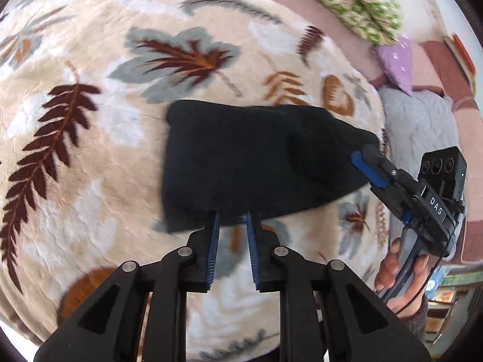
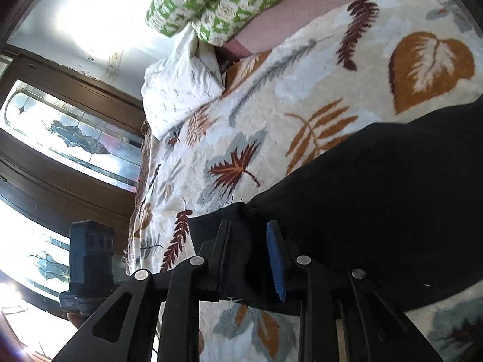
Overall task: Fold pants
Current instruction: 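Open the left tool and release the folded pants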
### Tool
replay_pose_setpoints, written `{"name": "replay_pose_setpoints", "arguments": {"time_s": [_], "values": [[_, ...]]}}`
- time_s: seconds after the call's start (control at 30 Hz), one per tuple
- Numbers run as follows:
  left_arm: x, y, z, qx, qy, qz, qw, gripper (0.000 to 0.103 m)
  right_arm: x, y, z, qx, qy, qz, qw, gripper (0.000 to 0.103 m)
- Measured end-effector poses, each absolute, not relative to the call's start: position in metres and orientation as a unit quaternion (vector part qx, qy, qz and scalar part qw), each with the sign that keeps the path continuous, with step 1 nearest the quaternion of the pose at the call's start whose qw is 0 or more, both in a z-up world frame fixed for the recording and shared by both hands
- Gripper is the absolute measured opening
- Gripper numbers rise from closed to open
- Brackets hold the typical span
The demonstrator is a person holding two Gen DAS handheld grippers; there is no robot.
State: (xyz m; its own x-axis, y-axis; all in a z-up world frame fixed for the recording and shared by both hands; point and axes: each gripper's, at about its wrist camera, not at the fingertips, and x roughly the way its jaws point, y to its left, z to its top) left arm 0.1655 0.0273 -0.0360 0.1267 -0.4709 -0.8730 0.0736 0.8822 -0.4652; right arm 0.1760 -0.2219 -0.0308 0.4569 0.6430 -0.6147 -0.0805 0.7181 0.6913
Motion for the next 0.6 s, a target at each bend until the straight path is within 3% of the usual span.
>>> {"name": "replay_pose_setpoints", "arguments": {"time_s": [0.07,0.13,0.2,0.23,0.3,0.6], "values": [[0.161,0.004,-0.027,-0.154,0.63,-0.208,0.733,0.018,0.162,-0.249,-0.016,0.3,0.46,0.216,0.808,0.035],[0.161,-0.022,-0.023,-0.156,0.627,-0.223,0.73,0.032,0.146,-0.287,-0.004,0.303,0.448,0.196,0.818,0.036],[0.162,-0.053,-0.022,-0.163,0.626,-0.235,0.725,0.037,0.13,-0.328,0.004,0.312,0.434,0.164,0.829,0.044],[0.163,-0.068,-0.023,-0.172,0.628,-0.242,0.72,0.037,0.124,-0.346,0.006,0.316,0.429,0.147,0.833,0.051],[0.164,-0.098,-0.029,-0.195,0.635,-0.253,0.704,0.037,0.111,-0.383,0.005,0.329,0.42,0.11,0.839,0.054],[0.166,-0.201,-0.064,-0.298,0.661,-0.235,0.647,0.037,0.109,-0.489,-0.046,0.421,0.403,0.07,0.81,0.054]]}}
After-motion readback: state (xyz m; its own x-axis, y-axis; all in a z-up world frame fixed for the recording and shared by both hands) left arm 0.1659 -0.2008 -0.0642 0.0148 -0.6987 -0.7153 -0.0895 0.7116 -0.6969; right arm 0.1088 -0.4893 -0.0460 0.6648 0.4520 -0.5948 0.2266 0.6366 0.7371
